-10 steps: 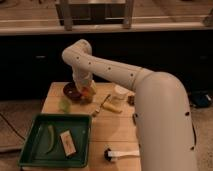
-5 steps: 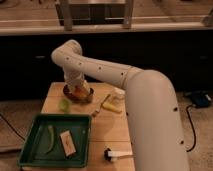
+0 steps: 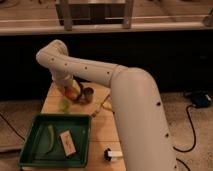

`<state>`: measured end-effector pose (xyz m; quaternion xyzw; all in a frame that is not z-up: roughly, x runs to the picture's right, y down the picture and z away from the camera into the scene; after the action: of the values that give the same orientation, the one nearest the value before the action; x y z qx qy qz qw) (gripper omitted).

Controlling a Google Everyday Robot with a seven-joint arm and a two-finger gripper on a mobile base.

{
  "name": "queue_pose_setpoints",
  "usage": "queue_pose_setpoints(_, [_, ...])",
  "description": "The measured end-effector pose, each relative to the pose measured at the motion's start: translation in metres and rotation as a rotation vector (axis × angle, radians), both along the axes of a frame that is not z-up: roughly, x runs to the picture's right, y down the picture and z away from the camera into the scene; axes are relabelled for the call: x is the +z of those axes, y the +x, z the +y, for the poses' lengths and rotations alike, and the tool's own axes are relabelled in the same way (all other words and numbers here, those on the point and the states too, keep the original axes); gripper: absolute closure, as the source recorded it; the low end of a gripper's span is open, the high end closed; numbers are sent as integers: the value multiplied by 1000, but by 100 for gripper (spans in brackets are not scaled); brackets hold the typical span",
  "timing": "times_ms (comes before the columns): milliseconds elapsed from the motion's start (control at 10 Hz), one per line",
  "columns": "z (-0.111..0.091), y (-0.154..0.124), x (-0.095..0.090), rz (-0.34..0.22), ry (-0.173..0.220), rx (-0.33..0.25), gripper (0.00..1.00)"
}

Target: Place apple in plastic cup

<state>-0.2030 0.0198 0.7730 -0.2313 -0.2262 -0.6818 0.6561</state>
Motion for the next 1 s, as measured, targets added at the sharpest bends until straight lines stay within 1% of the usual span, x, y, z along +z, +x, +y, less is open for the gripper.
queue_pose_setpoints(300, [6, -22, 0, -36, -11, -39, 98])
queue_pose_setpoints(400, [7, -24, 3, -47, -19, -46, 98])
queue_pose_setpoints(800, [12, -36, 7, -78, -42, -62, 98])
queue_pose_setpoints(1000, [13, -39, 10, -97, -53, -59, 98])
